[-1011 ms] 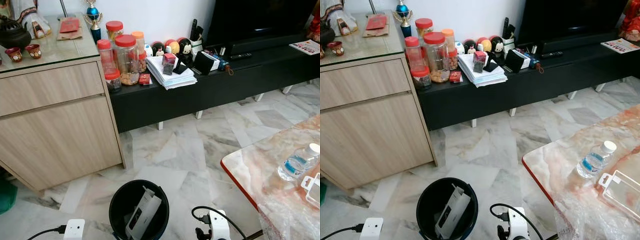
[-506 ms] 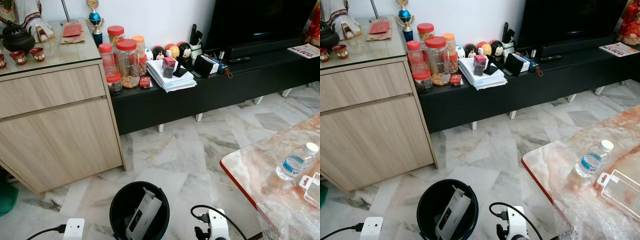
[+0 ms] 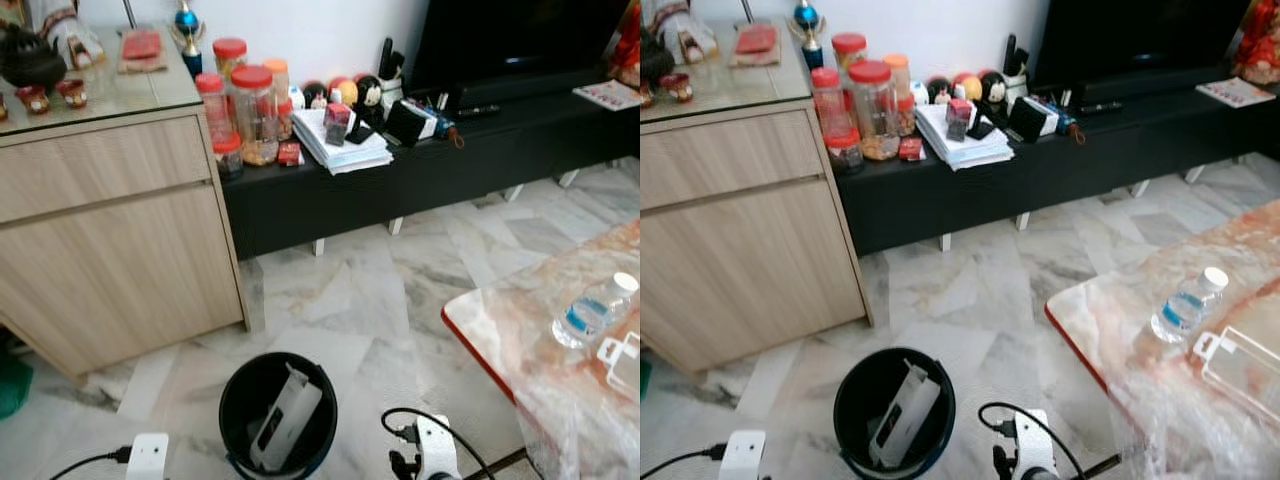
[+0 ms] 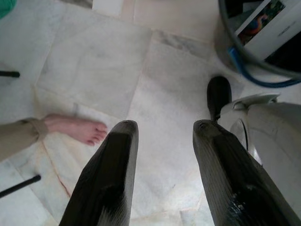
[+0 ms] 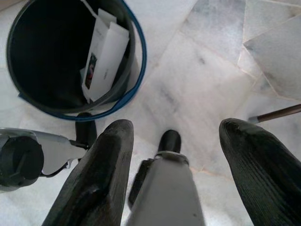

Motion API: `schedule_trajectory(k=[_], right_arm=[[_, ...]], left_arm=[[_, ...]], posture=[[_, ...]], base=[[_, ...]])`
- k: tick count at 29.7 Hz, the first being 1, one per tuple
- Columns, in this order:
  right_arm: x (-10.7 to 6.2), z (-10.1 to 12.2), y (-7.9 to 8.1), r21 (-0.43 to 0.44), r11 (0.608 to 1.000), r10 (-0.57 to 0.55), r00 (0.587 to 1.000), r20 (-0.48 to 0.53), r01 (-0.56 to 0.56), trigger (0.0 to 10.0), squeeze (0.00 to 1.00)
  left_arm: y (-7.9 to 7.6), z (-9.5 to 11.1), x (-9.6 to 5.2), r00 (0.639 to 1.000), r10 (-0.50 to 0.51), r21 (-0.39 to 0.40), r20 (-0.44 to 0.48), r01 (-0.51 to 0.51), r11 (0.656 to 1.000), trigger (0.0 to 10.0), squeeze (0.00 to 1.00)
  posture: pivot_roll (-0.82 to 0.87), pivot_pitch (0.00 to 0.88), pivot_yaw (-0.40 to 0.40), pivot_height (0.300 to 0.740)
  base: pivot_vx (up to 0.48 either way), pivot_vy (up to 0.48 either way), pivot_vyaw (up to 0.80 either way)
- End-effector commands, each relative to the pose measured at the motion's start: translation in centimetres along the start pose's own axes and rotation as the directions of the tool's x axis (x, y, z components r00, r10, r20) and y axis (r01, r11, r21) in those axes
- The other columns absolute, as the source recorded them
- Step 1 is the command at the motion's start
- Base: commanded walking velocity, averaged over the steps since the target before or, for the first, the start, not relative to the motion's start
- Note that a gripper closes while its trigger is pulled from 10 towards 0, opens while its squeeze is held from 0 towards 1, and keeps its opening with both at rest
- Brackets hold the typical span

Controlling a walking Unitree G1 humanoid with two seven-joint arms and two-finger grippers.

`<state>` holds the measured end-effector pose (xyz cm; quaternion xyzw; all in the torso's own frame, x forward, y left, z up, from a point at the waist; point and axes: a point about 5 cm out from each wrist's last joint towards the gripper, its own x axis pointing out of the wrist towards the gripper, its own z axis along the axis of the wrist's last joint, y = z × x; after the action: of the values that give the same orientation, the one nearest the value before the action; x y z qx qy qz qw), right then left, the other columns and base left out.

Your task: Picking trash to rubbish bin

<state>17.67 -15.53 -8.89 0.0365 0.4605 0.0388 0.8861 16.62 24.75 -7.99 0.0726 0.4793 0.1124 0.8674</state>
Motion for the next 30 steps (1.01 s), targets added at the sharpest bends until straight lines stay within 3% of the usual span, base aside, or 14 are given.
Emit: schedule_trajectory(k=[1, 21, 30], right_arm=[[0.04, 0.06, 0.07, 0.016, 1.0, -0.007, 1.0, -0.003, 0.007, 10.0, 0.0], [0.05, 0.02, 0.19, 0.021, 1.0, -0.005, 1.0, -0.002, 0.005, 10.0, 0.0], [0.06, 0.12, 0.19, 0.021, 1.0, -0.003, 1.0, 0.002, 0.003, 10.0, 0.0]], left_arm=[[0.14, -0.31, -0.03, 1.0, 0.002, -0.017, -0.014, -0.002, 1.0, 10.0, 0.0], [-0.13, -0.14, 0.0, 1.0, -0.008, -0.014, -0.011, 0.008, 1.0, 10.0, 0.0], [-0.32, -0.31, -0.02, 1.0, -0.013, -0.011, -0.019, 0.012, 1.0, 10.0, 0.0]], posture=[[0.05, 0.03, -0.032, 0.74], [0.05, 0.031, -0.034, 0.74], [0.05, 0.03, -0.037, 0.74]], base=[[-0.266, 0.0, 0.0], [-0.253, 0.0, 0.0], [0.0, 0.0, 0.0]])
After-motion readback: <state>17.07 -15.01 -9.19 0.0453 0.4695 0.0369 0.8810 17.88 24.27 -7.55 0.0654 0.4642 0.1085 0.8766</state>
